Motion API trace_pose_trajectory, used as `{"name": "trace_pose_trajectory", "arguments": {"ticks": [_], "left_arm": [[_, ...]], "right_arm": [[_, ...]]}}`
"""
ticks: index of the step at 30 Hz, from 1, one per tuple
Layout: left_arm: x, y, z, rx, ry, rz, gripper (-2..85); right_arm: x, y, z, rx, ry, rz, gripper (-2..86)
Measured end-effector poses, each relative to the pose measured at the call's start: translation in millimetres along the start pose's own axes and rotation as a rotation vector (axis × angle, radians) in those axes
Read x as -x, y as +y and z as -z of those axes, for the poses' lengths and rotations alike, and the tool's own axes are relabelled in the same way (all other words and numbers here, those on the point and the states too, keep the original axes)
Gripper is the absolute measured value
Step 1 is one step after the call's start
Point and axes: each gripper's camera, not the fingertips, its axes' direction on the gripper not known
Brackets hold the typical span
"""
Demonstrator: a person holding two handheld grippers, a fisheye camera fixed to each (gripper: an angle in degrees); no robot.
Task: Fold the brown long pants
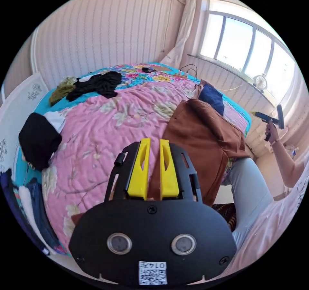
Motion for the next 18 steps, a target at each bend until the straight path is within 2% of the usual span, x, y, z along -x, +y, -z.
{"name": "trace_pose_trajectory", "arguments": {"ticks": [5, 8, 10, 11, 12, 14, 18], "left_arm": [[-35.2, -103.5, -125.9, 0.086, 0.149, -0.007, 6.1], [-54.4, -150.1, -190.3, 0.129, 0.213, 0.012, 7.8], [-73.4, -173.3, -234.5, 0.174, 0.162, -0.041, 9.7], [-77.0, -176.7, -245.1, 0.193, 0.136, -0.053, 10.0], [-81.8, -181.2, -266.8, 0.239, 0.089, -0.053, 10.7], [-84.1, -182.5, -293.1, 0.306, 0.121, -0.031, 10.1], [-79.8, -178.4, -296.3, 0.254, 0.318, 0.045, 2.1]], "right_arm": [[71.0, -90.8, -120.7, 0.148, -0.074, 0.166, 9.5], [94.7, -125.0, -174.8, 0.235, 0.022, 0.274, 11.9], [80.1, -132.7, -211.6, 0.34, 0.161, 0.29, 13.1], [72.4, -132.0, -218.7, 0.375, 0.164, 0.284, 13.2], [55.8, -128.4, -223.6, 0.418, 0.103, 0.266, 11.8], [32.1, -121.2, -204.5, 0.404, -0.037, 0.244, 6.4], [-29.0, -81.9, -97.6, 0.176, -0.132, 0.098, 2.8]]}}
